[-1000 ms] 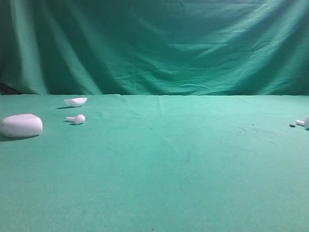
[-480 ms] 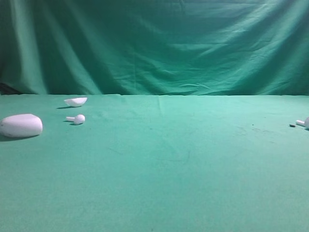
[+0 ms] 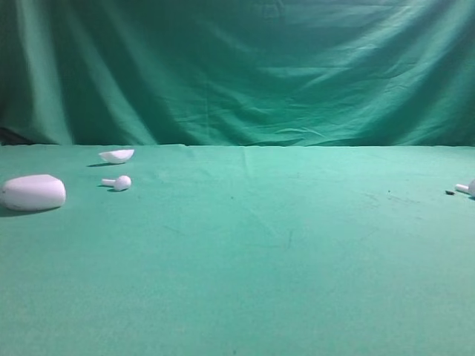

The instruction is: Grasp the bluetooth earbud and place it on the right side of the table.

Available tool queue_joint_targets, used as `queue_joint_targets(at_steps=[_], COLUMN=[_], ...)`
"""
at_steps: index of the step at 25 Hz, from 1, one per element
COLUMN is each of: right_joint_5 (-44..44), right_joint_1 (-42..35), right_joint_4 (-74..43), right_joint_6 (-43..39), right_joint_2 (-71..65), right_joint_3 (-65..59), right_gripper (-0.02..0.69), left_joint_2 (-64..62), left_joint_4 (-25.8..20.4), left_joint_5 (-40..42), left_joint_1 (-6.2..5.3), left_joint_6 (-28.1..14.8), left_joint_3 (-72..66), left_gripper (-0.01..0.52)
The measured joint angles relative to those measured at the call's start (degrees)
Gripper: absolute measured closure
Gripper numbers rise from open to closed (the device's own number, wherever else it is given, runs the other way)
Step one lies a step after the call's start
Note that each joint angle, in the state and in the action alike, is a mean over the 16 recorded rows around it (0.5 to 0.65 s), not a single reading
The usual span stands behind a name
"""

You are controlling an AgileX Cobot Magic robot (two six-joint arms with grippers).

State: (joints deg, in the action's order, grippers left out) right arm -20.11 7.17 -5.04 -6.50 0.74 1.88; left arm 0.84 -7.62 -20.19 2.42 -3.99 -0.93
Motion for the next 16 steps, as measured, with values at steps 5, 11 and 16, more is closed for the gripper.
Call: queue_joint_targets(at_steps=[5, 11, 16], right_joint_5=[0.41, -1.28, -1.49], right_joint_1=[-0.03, -0.03, -0.03], right_joint_4=[0.03, 0.07, 0.07], right_joint_6=[-2.62, -3.59, -3.56], right_joint_2=[0.0, 0.0, 0.0], right_joint_3=[-3.15, -3.5, -3.5], right_gripper=[0.665, 0.665, 0.665], left_joint_2=[0.0, 0.0, 0.0], left_joint_4=[0.0, 0.0, 0.0], left_joint_5=[0.0, 0.0, 0.0], left_joint_1=[0.0, 0.0, 0.0], left_joint_6=[0.0, 0.0, 0.0], left_joint_3=[0.0, 0.0, 0.0], left_gripper=[0.514, 0.514, 0.514])
